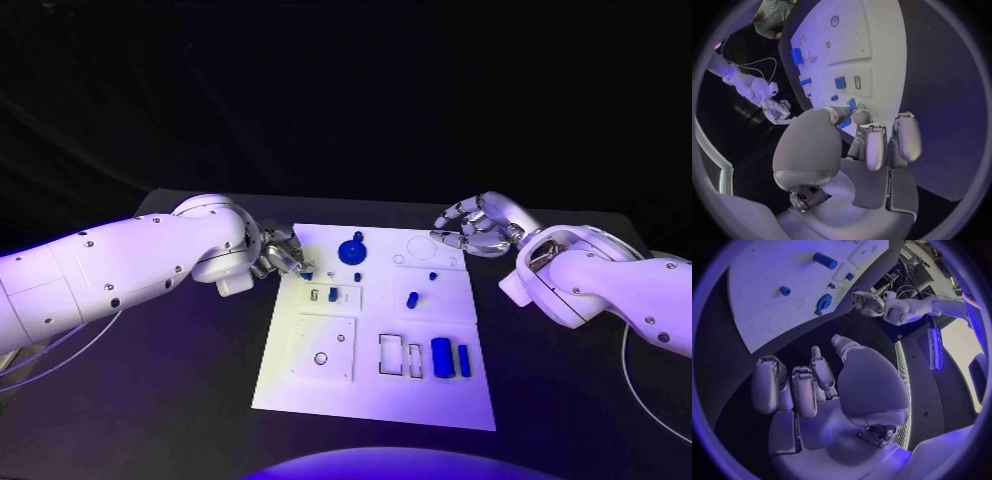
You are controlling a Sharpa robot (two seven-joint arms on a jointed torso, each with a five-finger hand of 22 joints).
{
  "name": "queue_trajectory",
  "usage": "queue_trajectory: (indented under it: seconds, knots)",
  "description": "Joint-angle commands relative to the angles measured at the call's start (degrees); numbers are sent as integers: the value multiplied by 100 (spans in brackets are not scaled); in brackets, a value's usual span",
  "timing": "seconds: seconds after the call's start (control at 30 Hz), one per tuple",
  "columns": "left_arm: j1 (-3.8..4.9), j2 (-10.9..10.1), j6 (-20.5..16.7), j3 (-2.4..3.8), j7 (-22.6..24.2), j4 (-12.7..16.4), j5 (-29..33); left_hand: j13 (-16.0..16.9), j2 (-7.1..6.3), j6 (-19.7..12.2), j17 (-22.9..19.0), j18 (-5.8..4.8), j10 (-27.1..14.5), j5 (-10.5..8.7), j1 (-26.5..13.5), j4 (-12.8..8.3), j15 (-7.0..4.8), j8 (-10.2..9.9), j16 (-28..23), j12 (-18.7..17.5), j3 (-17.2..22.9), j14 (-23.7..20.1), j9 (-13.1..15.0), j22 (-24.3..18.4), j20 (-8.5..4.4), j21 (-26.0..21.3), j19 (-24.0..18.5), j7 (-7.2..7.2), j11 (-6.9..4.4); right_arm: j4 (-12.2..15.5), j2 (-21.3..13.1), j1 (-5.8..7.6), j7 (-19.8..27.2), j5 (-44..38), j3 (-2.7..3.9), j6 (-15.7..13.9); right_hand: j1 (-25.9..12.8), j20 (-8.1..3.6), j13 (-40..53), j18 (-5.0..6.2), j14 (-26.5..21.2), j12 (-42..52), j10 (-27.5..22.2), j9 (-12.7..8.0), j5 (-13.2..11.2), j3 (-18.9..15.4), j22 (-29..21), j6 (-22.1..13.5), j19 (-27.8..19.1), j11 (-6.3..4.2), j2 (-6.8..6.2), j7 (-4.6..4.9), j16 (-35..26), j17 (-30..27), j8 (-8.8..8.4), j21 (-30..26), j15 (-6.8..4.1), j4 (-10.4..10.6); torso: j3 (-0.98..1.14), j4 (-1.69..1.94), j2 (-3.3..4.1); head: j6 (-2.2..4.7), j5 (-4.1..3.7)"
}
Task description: Assemble the parts on the task board
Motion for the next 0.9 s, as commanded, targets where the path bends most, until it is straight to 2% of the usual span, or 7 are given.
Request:
queue_trajectory:
  seconds: [0.03, 0.2, 0.33, 0.9]
  knots:
    - [-63, -69, -364, 3, 103, 211, -532, 50, -38, 35, 737, 6, 58, 14, 4, -497, -44, 139, -11, 68, 538, 372, 346, 37, 4, 34, 51, -63, -1, -7, 3, -6, 14, -20, -1, 65, -52, -1, -9, 109, 430, -26, -32, 9, 36, 3, 464, 12, -53, -11, 20, -12, -27, 844, 39, -23, 7, 44, -6, 26, -13, -14, 14]
    - [-130, -155, -487, 3, 124, 415, -859, 105, -67, 45, 738, 0, 100, 18, -7, -499, -52, 166, -10, 113, 579, 373, 362, 70, -1, 52, 74, -74, -12, -15, 12, -11, 16, -20, -1, 71, -54, -1, -7, 109, 430, -24, -30, 9, 38, 2, 464, 12, -54, -12, 20, -12, -28, 842, 40, -24, 7, 46, 2, 10, -8, -17, 56]
    - [-173, -187, -516, 2, 125, 505, -1110, 143, -84, 53, 739, -5, 125, 21, -15, -499, -56, 182, -10, 142, 598, 373, 370, 91, -3, 64, 89, -80, -17, -24, 25, -17, 18, -20, -1, 75, -54, -1, -7, 109, 430, -24, -30, 9, 38, 2, 464, 12, -54, -12, 20, -12, -28, 842, 40, -24, 7, 46, 5, 0, 1, -42, 59]
    - [-344, -69, -416, -15, 101, 493, -1575, 204, -158, 96, 739, -9, 174, 13, -64, -479, -74, 265, -10, 198, 667, 374, 419, 115, -15, 77, 104, -107, -39, -32, 43, -34, 24, -20, -2, 79, -55, -1, -11, 109, 429, -27, -33, 9, 43, 1, 464, 11, -53, -12, 21, -12, -29, 840, 41, -25, 7, 52, 0, 3, 0, -59, 69]
